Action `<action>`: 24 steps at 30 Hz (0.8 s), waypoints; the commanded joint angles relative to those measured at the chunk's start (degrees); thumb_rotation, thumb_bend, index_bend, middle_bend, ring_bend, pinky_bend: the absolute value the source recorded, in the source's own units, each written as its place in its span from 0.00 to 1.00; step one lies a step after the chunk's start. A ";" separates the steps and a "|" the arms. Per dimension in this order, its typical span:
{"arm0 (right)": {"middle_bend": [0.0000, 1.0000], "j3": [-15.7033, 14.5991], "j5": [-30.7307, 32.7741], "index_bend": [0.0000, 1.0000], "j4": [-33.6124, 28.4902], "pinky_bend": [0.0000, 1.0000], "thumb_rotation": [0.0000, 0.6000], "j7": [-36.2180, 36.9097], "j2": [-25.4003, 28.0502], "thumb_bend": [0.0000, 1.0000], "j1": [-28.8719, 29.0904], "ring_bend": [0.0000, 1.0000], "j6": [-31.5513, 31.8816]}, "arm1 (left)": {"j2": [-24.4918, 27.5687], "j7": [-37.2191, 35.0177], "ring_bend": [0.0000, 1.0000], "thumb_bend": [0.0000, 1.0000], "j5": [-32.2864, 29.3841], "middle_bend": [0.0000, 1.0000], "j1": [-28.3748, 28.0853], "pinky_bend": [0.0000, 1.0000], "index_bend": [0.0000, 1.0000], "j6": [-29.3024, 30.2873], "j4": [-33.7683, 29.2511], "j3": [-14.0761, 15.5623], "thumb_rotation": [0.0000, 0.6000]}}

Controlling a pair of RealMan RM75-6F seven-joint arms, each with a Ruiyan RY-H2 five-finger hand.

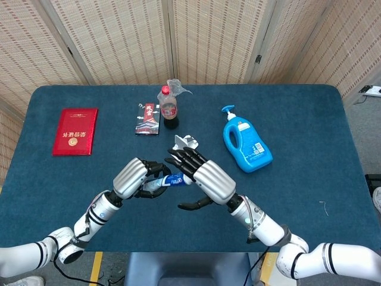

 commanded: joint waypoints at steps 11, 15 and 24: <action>0.00 0.42 0.60 0.00 1.93 0.00 0.01 -1.78 -2.74 0.00 1.30 0.00 0.39 | 0.26 -0.34 0.78 0.64 -0.58 0.83 -0.20 0.80 0.77 -0.63 -0.71 -0.41 1.00; 0.00 0.35 1.18 0.00 2.14 0.00 0.01 -2.35 -2.95 0.00 1.77 0.00 -0.33 | 0.30 -0.11 0.79 0.64 -0.63 0.83 -0.23 0.80 0.77 -0.69 -0.56 -0.50 1.00; 0.00 -0.24 1.52 0.00 2.43 0.00 0.01 -3.11 -2.84 0.00 2.25 0.00 -1.17 | 0.73 0.13 0.79 0.64 -1.07 0.83 -0.21 0.80 0.77 -1.34 -0.11 -0.42 1.00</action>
